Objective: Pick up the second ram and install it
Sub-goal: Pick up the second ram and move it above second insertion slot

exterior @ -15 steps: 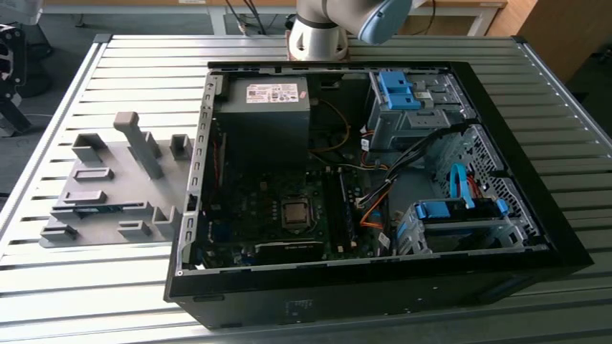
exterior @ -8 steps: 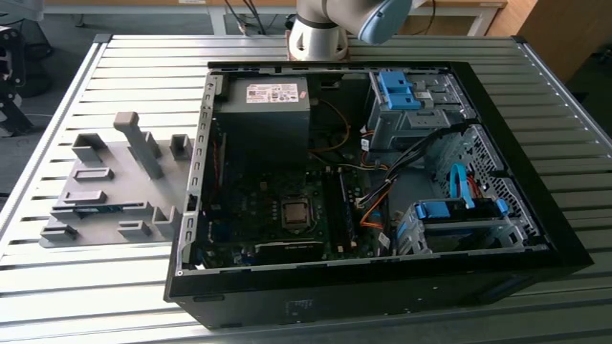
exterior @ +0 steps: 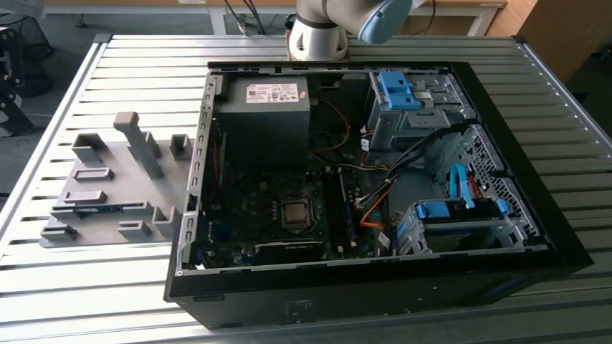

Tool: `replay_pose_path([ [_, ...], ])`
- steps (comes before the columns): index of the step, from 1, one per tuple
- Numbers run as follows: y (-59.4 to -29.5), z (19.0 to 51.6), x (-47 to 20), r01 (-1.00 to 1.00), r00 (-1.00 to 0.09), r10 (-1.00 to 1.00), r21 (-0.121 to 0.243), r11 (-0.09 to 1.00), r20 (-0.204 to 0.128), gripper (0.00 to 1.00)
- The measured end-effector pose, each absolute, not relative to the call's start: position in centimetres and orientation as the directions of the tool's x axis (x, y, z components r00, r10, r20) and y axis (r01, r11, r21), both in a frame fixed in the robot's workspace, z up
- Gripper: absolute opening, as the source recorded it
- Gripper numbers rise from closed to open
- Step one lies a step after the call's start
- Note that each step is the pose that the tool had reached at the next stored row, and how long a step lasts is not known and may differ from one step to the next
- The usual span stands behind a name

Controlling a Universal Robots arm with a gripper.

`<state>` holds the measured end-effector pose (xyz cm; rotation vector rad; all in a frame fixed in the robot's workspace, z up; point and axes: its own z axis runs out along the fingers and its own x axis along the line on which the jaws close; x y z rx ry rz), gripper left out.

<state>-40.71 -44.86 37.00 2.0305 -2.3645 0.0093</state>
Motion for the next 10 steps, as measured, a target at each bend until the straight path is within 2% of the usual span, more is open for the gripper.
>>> replay_pose_path([
  [10,-44.86,37.0,-40.71,-0.988,-0.151,-0.988,0.012,0.151,0.023,0.11],
])
